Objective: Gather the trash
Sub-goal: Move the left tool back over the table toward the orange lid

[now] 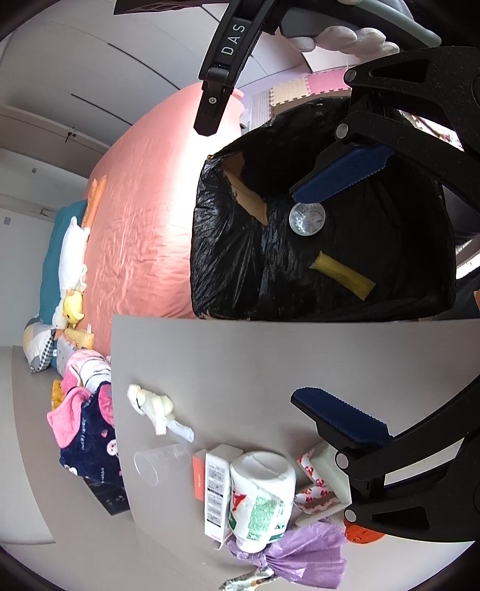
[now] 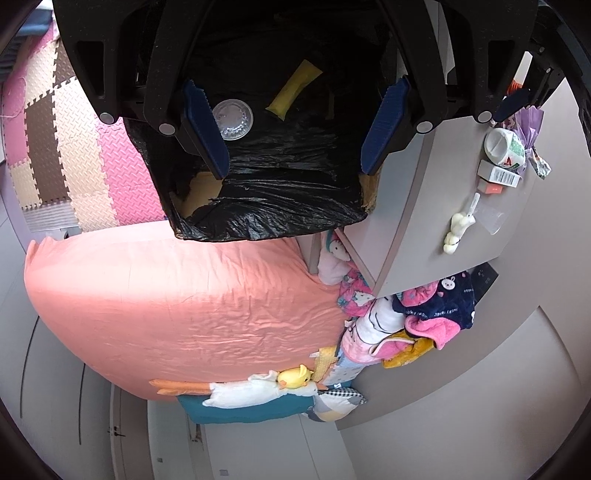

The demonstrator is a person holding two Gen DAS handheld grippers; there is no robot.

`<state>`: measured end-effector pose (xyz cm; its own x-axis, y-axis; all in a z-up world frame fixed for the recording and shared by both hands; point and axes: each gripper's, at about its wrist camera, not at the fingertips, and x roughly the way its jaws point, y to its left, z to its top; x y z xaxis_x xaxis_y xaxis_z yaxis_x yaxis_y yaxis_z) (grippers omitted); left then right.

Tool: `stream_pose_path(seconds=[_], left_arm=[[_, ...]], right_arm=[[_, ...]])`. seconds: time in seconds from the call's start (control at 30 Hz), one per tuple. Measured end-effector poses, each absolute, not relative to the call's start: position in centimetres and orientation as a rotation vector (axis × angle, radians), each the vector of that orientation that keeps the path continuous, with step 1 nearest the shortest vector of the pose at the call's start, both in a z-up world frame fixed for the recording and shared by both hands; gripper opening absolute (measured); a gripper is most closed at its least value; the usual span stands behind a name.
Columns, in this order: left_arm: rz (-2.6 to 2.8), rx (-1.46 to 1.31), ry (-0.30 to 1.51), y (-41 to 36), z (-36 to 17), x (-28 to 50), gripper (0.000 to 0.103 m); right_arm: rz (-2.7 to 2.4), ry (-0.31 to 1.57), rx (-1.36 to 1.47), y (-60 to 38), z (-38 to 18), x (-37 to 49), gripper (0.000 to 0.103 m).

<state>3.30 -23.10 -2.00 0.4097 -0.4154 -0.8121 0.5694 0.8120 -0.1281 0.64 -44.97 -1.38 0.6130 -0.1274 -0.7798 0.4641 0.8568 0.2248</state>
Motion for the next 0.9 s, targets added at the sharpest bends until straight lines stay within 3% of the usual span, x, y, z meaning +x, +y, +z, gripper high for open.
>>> stream_pose_path(seconds=[0.9], left_arm=[[-0.365, 0.106, 0.925, -9.3, -2.6, 3.7, 0.097]], right_arm=[[-0.036, 0.828, 0.252, -30.6, -3.2, 5.1, 0.076]])
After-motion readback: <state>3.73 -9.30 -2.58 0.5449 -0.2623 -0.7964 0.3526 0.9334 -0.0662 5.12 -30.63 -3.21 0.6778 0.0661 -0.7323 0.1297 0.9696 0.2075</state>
